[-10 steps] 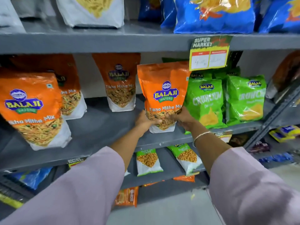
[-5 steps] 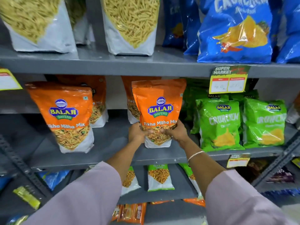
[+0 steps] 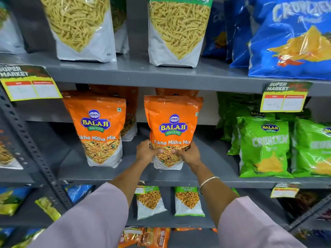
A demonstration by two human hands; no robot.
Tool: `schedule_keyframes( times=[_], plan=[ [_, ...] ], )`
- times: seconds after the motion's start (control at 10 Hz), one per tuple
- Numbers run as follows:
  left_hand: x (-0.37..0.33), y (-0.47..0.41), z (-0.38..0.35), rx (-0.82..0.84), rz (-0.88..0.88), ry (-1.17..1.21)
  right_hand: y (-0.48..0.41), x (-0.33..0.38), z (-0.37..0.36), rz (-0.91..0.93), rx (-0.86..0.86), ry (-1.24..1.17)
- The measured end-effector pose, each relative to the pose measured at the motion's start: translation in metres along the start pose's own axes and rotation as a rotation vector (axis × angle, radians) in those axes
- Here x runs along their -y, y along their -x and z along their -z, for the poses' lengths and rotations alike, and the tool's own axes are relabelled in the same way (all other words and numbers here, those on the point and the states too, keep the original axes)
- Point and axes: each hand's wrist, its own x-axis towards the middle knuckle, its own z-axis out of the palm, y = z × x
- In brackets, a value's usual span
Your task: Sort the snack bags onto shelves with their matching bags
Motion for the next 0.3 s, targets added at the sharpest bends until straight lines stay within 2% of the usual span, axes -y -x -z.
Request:
schedule_keyframes(
  times=[0.2, 0.3],
  plan=[
    [0.000, 0.003, 0.002, 0.030, 0.002, -0.028, 0.000, 0.006, 0.007, -0.033, 0.119, -0.027],
    [-0.002, 0.016, 0.009, -0.104, -0.127, -0.083, 0.010, 0.026, 0.009, 0.016, 0.103, -0.010]
  ],
)
